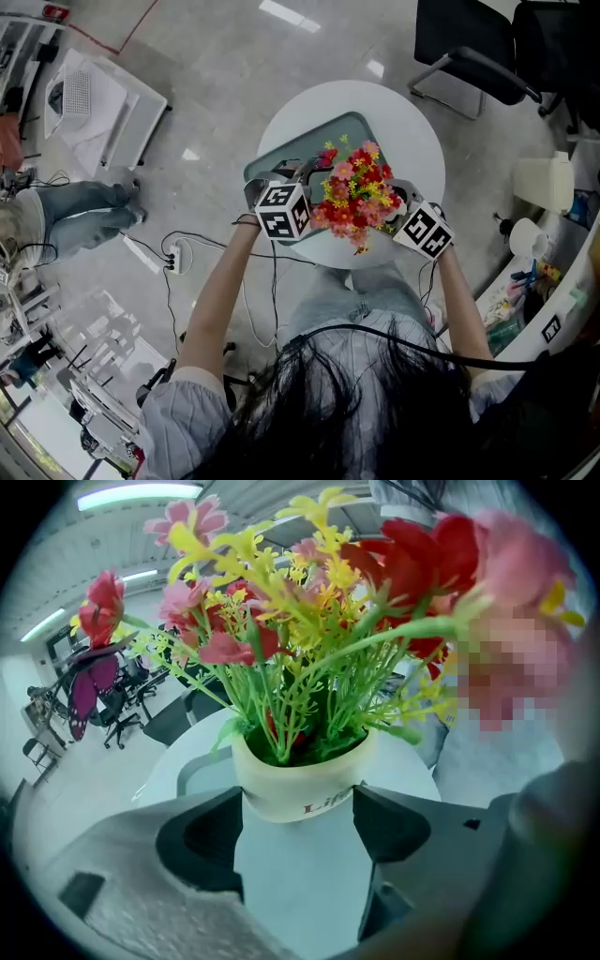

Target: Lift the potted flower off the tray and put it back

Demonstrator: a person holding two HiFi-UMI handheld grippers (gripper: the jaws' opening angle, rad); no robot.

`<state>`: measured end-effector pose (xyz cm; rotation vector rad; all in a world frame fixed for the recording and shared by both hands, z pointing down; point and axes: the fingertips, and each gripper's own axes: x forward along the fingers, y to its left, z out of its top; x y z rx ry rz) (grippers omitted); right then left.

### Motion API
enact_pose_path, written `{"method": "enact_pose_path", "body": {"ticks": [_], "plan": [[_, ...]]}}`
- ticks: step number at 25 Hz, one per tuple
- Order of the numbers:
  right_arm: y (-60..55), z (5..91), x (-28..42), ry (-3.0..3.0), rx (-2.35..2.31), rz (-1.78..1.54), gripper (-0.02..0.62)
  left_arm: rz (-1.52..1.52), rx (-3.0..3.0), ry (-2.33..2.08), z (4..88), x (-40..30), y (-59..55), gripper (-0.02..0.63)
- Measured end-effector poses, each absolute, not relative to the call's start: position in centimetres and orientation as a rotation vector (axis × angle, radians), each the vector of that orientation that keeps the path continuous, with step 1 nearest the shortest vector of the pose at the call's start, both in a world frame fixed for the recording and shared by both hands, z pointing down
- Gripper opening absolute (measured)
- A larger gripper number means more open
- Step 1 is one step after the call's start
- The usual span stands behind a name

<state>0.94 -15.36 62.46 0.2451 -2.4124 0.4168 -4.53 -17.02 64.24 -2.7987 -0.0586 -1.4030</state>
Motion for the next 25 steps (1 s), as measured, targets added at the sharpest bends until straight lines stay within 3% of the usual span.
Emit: {"method": "enact_pose_path", "body": {"ticks": [25], "plan": [[-8.1, 59.1, -0.1, -2.423, 0.273, 0.374, 0.339, -1.416, -2.74, -0.058, 60.8, -5.6, -9.9, 0.356]]}}
